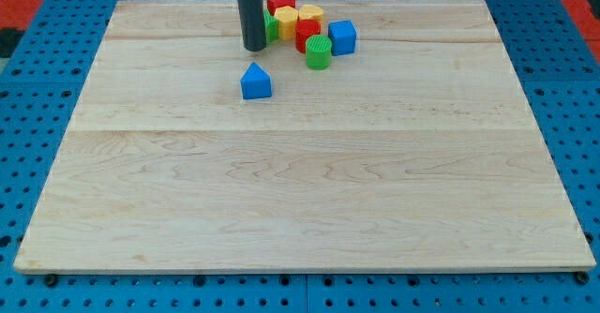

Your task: Slide the red star slightly right

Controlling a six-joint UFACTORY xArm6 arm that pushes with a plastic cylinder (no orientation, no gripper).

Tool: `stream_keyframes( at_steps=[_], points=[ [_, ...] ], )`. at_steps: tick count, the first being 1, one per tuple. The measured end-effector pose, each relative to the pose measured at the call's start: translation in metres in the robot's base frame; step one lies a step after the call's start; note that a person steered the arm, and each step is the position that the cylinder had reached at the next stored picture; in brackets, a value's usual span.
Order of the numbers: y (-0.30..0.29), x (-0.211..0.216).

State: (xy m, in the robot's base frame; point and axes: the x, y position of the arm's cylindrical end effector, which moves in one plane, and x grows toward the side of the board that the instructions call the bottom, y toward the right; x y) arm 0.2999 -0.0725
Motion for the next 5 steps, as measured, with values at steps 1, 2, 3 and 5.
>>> stream_keyframes(
  at_steps=[1, 2, 3, 5],
  points=[
    [-0.062, 0.003],
    [-0.123, -0.036],
    [-0.090, -0.059],
    [-0.009, -0.067]
  ],
)
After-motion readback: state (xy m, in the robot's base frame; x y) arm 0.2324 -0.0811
